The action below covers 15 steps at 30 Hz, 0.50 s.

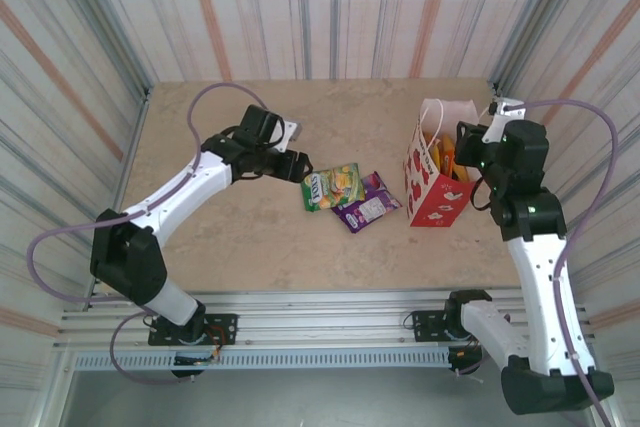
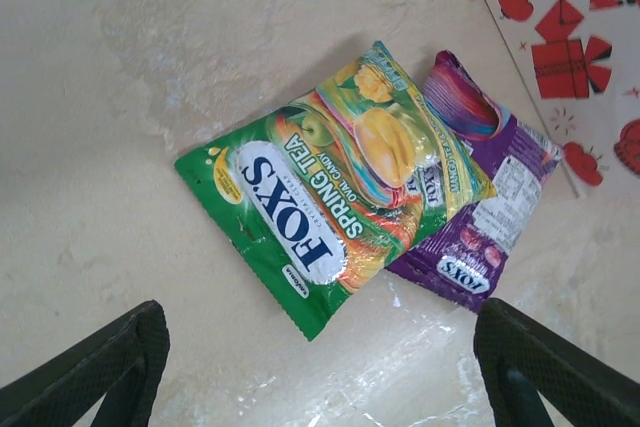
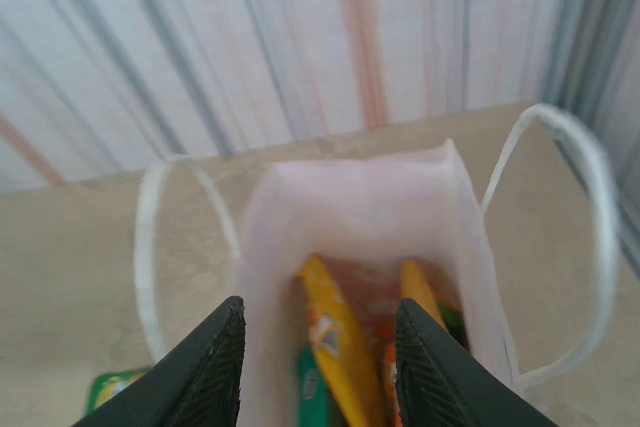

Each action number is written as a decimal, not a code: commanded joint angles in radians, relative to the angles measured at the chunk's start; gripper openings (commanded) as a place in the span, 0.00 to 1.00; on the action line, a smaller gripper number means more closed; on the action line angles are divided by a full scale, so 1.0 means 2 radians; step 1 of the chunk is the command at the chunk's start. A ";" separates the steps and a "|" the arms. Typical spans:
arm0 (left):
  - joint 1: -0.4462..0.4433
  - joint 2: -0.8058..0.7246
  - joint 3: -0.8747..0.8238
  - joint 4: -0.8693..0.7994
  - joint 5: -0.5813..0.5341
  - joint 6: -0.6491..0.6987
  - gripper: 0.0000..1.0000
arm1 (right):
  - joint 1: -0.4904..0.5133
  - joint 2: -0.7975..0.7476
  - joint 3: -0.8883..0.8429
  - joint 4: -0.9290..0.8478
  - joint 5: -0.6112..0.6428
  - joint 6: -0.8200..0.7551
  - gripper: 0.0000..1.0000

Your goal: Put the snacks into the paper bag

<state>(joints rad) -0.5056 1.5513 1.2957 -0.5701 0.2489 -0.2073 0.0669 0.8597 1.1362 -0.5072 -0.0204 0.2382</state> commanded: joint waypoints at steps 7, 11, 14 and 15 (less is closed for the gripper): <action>0.081 0.021 -0.067 0.046 0.104 -0.121 0.81 | 0.095 -0.052 -0.025 -0.025 -0.101 0.021 0.43; 0.089 0.058 -0.074 0.059 0.140 -0.154 0.77 | 0.172 -0.055 -0.036 -0.036 -0.053 0.020 0.44; 0.089 0.074 -0.101 0.108 0.163 -0.196 0.72 | 0.208 -0.054 -0.048 -0.027 -0.036 0.025 0.44; 0.089 0.079 -0.109 0.126 0.167 -0.211 0.70 | 0.218 -0.053 -0.052 -0.021 -0.034 0.027 0.44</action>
<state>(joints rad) -0.3256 1.6890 1.1172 -0.4103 0.5022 -0.5217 0.4648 0.7532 1.0512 -0.5488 -0.1329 0.2626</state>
